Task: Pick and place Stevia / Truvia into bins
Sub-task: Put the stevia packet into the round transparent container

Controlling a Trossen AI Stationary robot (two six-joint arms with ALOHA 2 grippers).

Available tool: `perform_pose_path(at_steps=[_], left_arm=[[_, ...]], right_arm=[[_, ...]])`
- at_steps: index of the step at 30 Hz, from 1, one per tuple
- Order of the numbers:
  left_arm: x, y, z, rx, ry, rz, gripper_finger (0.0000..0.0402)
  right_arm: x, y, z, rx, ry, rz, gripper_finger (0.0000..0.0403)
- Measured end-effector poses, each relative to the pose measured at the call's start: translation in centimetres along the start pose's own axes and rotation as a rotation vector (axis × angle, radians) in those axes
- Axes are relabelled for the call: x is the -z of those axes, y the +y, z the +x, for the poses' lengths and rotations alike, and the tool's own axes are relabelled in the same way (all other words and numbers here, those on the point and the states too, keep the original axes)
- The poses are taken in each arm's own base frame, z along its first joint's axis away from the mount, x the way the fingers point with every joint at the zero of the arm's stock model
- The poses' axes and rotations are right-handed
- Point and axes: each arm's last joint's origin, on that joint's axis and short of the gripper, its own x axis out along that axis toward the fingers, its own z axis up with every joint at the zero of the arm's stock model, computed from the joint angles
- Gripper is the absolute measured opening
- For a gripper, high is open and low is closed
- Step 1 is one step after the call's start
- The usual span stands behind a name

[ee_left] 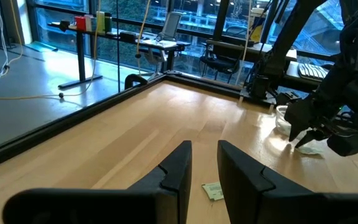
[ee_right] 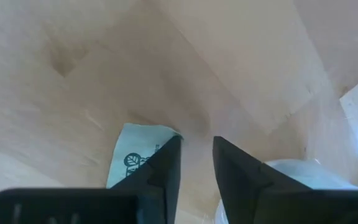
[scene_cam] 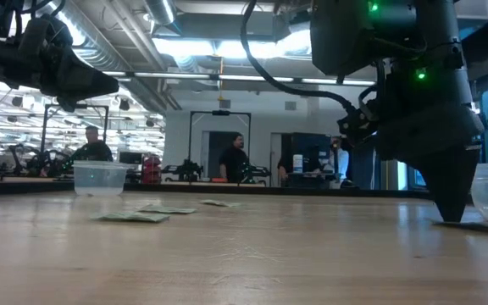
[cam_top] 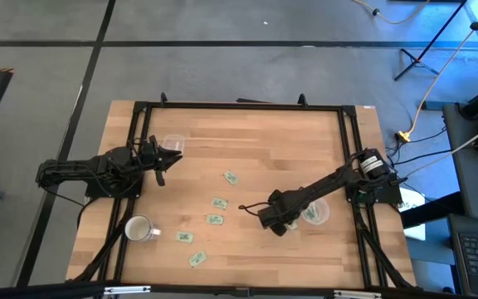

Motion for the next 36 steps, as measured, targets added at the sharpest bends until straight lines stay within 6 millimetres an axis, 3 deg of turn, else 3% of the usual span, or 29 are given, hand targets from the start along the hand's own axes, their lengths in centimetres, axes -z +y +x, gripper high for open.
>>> perform_pose_path(at_steps=[15, 27, 36], left_arm=[[0.0, 0.0, 0.0, 0.0, 0.0, 0.0, 0.0072], [0.0, 0.0, 0.0, 0.0, 0.0, 0.001, 0.0072], [0.0, 0.0, 0.0, 0.0, 0.0, 0.001, 0.0072]], right_arm=[[-0.5, 1.9, -3.6, -0.102, -0.075, -0.041, 0.0107], [1.7, 2.4, -2.7, -0.099, -0.021, -0.019, 0.0107], [1.9, 2.6, -2.6, -0.112, -0.024, 0.001, 0.0115]])
